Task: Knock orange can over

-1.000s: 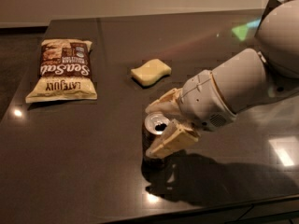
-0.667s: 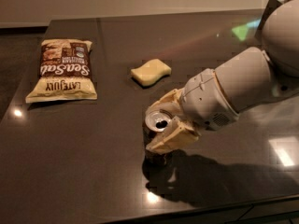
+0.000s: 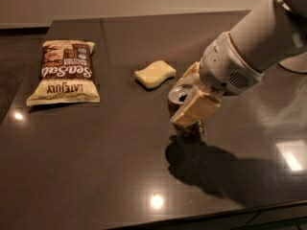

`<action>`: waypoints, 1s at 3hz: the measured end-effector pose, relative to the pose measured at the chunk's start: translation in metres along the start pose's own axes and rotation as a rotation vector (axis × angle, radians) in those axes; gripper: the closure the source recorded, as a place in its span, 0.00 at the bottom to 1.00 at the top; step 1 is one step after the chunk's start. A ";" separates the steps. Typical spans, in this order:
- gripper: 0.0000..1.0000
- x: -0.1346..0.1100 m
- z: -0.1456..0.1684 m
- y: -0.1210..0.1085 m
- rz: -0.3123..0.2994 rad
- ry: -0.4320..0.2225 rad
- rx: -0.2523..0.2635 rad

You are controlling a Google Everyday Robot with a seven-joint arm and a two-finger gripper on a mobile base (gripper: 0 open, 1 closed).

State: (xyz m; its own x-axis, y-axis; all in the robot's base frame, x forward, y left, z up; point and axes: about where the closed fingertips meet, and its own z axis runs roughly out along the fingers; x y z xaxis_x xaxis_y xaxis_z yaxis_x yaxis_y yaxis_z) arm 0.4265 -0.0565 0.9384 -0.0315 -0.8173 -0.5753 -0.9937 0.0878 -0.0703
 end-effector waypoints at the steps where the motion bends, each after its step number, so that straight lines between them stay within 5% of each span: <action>1: 1.00 0.014 -0.007 -0.020 0.016 0.158 0.024; 2: 1.00 0.031 -0.006 -0.030 -0.016 0.363 0.046; 3: 1.00 0.041 -0.001 -0.032 -0.046 0.460 0.046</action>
Offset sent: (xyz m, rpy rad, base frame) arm 0.0388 -0.0493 -0.0160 -0.5306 -0.0194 -0.0554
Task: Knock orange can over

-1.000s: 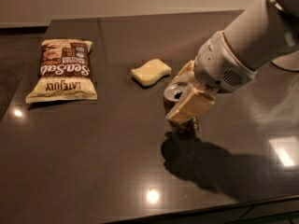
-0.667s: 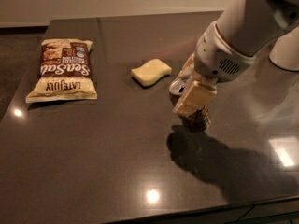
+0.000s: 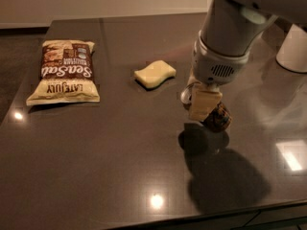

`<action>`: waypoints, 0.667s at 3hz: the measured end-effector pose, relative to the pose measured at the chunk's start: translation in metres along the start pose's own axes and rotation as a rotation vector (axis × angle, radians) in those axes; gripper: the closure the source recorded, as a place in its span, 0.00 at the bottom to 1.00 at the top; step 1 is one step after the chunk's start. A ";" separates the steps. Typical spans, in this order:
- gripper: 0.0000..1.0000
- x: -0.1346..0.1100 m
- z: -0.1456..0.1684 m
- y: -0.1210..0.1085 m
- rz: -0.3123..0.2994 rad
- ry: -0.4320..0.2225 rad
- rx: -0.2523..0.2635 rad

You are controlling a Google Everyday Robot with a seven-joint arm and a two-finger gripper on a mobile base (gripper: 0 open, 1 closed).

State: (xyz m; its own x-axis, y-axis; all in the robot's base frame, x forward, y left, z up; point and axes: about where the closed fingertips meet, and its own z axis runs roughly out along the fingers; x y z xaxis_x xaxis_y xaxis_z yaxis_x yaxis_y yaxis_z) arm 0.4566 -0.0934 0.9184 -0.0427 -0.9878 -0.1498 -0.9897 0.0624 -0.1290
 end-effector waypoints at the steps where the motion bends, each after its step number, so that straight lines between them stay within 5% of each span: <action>1: 0.78 0.004 0.016 0.004 -0.057 0.093 -0.021; 2: 0.55 0.004 0.025 0.008 -0.089 0.126 -0.036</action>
Offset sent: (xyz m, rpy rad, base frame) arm -0.0110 -0.0019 -0.0398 -0.1910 0.0715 0.1116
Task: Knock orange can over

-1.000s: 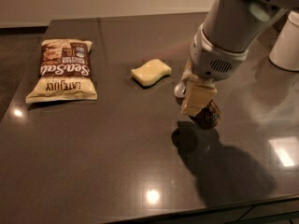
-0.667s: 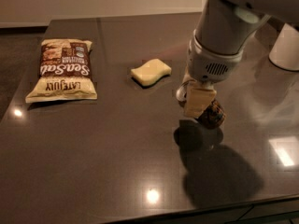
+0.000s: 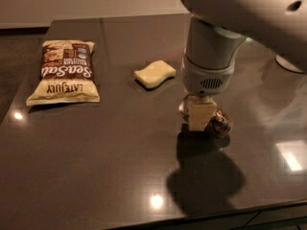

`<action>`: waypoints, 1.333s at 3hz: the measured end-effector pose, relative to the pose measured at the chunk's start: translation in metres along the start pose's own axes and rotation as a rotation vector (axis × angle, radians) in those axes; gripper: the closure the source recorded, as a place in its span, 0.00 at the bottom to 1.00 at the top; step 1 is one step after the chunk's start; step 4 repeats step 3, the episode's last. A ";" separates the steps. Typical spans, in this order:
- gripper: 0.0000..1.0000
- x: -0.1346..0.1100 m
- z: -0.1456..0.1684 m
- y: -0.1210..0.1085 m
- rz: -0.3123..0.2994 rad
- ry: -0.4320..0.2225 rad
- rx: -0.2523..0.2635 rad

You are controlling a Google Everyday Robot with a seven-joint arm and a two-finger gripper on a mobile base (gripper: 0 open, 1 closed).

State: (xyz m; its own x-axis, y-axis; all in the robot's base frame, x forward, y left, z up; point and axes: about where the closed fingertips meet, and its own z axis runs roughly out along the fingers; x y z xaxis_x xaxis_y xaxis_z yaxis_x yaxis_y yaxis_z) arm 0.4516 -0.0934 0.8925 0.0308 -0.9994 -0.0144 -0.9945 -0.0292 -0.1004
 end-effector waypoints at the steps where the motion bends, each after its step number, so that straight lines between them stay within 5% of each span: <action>1: 0.31 -0.004 0.007 0.004 -0.029 0.017 -0.011; 2: 0.00 -0.012 0.017 0.012 -0.063 0.019 -0.029; 4: 0.00 -0.012 0.017 0.012 -0.063 0.019 -0.029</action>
Offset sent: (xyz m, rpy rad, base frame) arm -0.0136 0.0090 -0.0212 -0.0501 0.0519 0.0697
